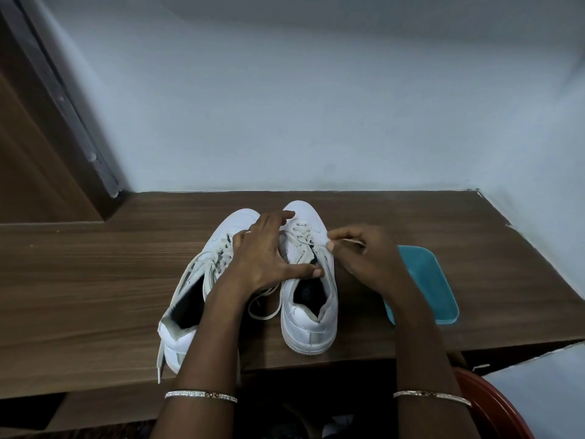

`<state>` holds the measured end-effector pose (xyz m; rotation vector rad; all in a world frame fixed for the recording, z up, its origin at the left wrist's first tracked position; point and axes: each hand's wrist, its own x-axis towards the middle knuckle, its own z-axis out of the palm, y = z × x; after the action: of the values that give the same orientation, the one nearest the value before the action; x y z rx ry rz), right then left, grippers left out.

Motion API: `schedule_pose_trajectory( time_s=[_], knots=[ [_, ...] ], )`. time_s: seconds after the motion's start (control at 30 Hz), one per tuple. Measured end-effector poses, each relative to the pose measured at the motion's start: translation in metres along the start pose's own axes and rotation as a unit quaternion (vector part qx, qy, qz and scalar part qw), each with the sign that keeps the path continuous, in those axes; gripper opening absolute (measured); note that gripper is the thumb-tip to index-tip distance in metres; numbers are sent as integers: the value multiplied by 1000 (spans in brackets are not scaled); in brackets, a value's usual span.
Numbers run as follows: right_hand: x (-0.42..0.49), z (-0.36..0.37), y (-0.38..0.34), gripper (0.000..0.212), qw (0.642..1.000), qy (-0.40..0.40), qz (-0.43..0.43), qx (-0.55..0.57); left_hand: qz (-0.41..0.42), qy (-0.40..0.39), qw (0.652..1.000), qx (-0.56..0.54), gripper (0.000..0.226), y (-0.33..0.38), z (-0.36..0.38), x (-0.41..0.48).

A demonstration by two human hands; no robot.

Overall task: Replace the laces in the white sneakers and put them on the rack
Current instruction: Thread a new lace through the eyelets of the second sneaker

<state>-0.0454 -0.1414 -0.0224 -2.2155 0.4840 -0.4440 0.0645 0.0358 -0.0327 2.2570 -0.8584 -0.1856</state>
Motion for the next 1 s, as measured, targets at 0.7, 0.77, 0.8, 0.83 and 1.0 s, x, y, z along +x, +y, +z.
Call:
schedule_pose_trajectory(
  time_s=[0.7,0.77,0.8,0.83,1.0],
  knots=[
    [-5,-24,6,32,718,50,103,687,-17,-6,999,-36,115,-2,-4,-1],
    [-9,-27,7,37,761,64,85,640,-21,-12,999,-39,117,-2,-4,-1],
    [-9,-26,7,35,800,75,85,590,-21,-14,999,-39,117,-2,-4,-1],
    [-10,-24,6,31,848,85,90,515,-22,-15,999,-39,118,-2,-3,-1],
    [-8,2,-9,9,978,36,91,182,-25,-21,999,-42,118,-5,-2,1]
  ],
)
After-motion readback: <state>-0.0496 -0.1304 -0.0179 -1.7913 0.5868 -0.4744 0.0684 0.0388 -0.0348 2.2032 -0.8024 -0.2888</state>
